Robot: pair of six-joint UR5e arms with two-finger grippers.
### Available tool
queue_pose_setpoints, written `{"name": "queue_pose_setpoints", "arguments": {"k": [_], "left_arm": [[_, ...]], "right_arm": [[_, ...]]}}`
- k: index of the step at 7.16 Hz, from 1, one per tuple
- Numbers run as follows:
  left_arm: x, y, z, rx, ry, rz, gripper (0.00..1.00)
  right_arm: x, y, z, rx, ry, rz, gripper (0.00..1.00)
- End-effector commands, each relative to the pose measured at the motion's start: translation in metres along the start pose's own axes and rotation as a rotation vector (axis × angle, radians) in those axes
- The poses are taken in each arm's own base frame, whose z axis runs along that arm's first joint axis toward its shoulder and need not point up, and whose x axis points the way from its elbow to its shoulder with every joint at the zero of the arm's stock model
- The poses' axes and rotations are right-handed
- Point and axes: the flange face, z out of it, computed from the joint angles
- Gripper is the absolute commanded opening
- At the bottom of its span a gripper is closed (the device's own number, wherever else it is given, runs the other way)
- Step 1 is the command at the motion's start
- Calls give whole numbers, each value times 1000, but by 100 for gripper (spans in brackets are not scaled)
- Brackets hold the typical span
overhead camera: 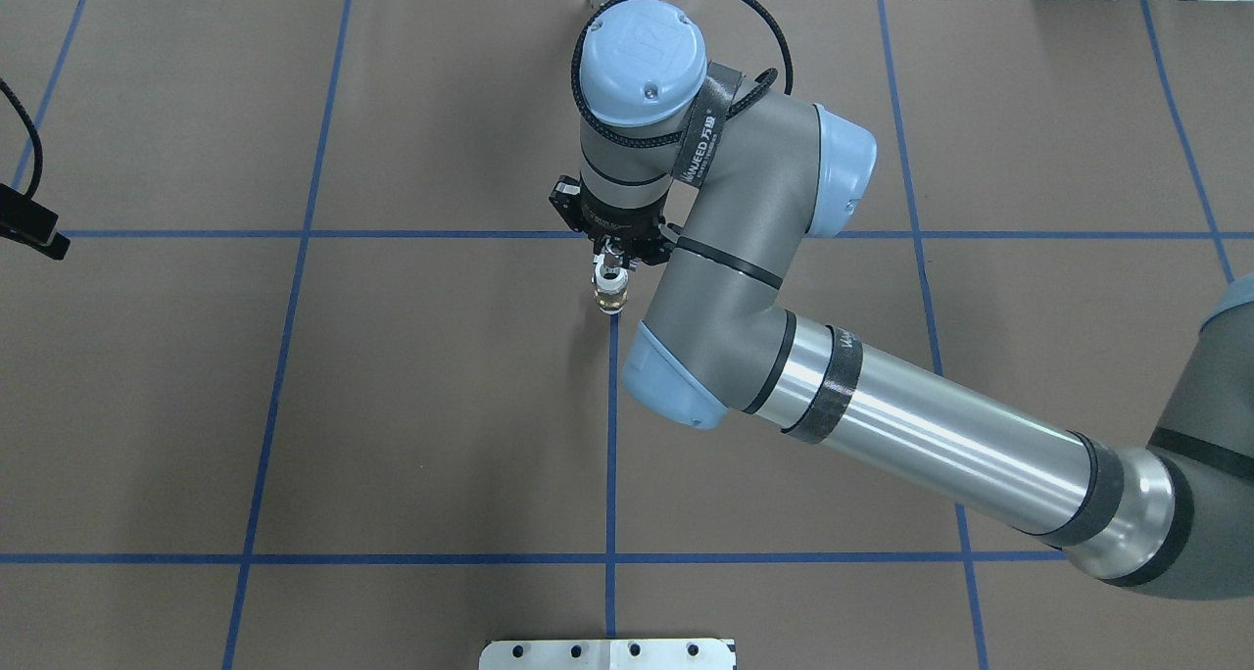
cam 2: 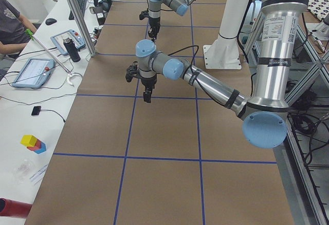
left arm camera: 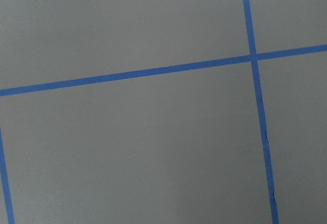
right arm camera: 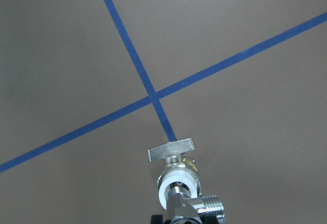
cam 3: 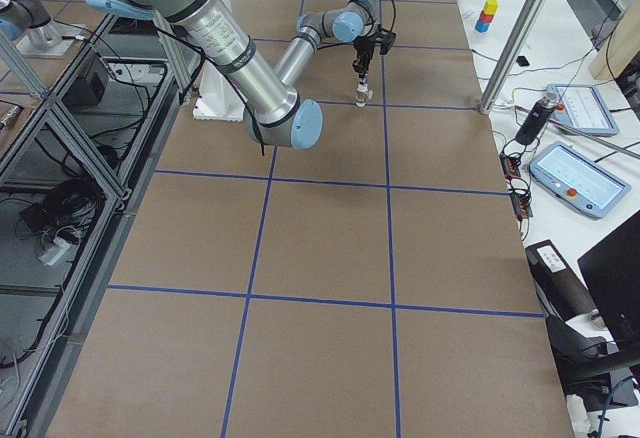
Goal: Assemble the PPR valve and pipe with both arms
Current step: 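Press the chrome elbow down into the valve's white socket with the right gripper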
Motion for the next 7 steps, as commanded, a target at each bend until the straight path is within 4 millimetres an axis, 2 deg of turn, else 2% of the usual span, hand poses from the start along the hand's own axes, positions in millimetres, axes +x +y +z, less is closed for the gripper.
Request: {"name": "queue_pose_setpoints", "arguments": {"k": [1, 7], "left_arm": [[0, 0, 0, -1, 0, -2, 100], [0, 1, -1, 0, 1, -4, 100]], "right_arm": [[0, 0, 1, 0, 0, 2, 0], [-1, 5, 7, -7, 8, -4, 0]]}}
